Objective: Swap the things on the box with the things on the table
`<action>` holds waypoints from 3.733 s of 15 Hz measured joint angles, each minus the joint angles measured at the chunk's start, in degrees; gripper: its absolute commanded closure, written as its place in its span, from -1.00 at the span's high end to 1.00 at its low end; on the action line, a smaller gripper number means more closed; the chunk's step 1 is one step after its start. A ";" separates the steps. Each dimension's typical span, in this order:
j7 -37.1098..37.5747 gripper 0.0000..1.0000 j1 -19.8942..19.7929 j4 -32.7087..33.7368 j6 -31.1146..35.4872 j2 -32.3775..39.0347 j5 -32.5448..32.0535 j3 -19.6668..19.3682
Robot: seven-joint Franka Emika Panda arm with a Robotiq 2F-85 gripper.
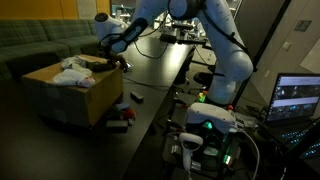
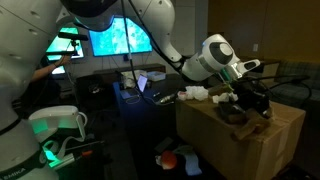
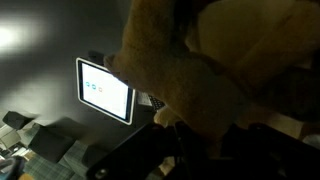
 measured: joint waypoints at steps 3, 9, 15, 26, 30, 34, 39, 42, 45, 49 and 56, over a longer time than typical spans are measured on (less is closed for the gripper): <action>-3.73 -0.93 0.14 1.39 0.01 0.95 3.23 0.41; -9.79 -0.93 1.38 3.53 0.01 2.03 8.47 1.54; -12.20 -0.93 2.00 6.30 -0.24 4.70 11.18 1.08; -14.09 0.81 1.64 8.87 -0.83 5.70 13.22 0.05; -14.44 1.00 1.92 9.47 -0.83 5.65 13.22 0.00; -14.50 1.00 3.11 10.25 -0.81 4.76 13.19 -0.34; -14.58 1.00 5.85 11.16 -0.59 2.82 12.99 -0.72; -15.20 1.00 7.20 12.10 -0.04 2.61 12.99 -0.16; -16.68 1.00 7.67 12.85 0.11 2.76 13.16 1.23; -19.60 1.00 7.45 14.10 0.36 3.70 13.95 2.76; -27.12 1.00 4.46 18.44 0.54 7.53 18.74 5.63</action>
